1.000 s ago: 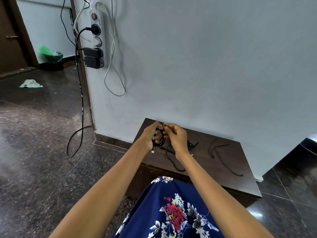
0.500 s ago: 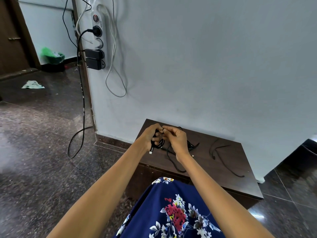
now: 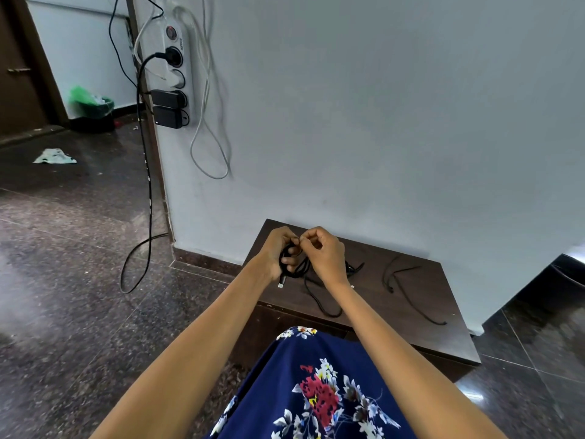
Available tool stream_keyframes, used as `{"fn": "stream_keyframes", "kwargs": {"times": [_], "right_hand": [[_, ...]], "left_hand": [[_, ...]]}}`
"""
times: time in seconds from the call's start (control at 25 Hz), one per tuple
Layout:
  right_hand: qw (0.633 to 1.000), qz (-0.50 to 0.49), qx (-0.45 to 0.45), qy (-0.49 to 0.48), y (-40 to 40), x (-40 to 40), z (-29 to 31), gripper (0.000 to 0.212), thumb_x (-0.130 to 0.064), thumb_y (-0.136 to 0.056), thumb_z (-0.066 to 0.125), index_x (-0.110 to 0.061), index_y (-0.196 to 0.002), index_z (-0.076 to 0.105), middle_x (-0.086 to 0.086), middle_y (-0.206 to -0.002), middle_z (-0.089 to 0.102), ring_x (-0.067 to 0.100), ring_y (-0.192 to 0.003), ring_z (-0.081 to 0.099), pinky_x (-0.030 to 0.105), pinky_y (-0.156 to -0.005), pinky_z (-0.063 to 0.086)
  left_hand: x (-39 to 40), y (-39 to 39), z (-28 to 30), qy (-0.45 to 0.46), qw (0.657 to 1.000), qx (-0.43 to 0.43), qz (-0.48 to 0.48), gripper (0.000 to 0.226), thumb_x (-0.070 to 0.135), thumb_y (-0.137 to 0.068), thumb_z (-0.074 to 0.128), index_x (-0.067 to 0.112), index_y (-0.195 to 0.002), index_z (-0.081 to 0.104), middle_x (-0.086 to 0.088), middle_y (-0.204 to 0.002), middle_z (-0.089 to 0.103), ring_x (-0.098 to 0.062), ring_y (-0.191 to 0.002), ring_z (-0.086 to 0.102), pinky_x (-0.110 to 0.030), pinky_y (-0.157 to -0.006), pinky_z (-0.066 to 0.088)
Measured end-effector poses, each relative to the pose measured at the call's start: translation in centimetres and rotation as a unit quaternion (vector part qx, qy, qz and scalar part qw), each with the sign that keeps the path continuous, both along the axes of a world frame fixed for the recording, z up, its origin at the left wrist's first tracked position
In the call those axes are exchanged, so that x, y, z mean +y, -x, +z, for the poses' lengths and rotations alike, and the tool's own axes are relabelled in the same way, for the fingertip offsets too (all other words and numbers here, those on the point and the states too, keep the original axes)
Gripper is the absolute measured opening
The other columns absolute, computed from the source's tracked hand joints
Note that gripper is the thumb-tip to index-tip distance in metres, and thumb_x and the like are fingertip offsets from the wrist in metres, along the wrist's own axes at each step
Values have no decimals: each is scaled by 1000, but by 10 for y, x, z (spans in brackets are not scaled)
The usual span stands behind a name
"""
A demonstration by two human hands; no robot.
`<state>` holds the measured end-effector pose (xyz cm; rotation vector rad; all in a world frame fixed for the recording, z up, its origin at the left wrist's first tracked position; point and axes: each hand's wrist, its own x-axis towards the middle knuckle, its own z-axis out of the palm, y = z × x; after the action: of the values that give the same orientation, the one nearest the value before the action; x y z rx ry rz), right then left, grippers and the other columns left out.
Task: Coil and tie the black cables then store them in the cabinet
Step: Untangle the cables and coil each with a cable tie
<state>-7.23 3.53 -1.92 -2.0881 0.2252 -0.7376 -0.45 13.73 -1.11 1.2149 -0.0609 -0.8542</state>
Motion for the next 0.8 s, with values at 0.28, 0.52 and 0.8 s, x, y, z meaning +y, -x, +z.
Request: {"fn": "stream_keyframes", "kwargs": {"times": [0.28,0.52,0.8], "right_hand": [[999,-16,-28,-35,0,-1,-1,8,-13,-88,64,-11,-90,72,-10,-80,68,-9,-72,61,1,-70,44],[999,-3,18,-49,-2,-9,2,5,-15,-86,68,-12,-87,71,-10,-76,67,-4,-69,62,6,-66,47],[984,-47,136,100,-7,-26,20,18,-34,-90,60,-21,-90,73,-9,-94,71,5,-82,58,25,-70,46]], "left_hand": [[-4,6,3,3,999,-40,31,34,21,-93,35,16,-60,41,8,-39,35,-6,-27,20,-15,-33,20],[3,5,2,-25,997,-63,-34,35,24,-99,33,17,-65,40,9,-43,33,-5,-28,19,-16,-33,17],[11,6,-3,-17,987,-86,-134,38,44,-99,36,19,-72,42,8,-43,24,-5,-32,15,-14,-29,14]]}}
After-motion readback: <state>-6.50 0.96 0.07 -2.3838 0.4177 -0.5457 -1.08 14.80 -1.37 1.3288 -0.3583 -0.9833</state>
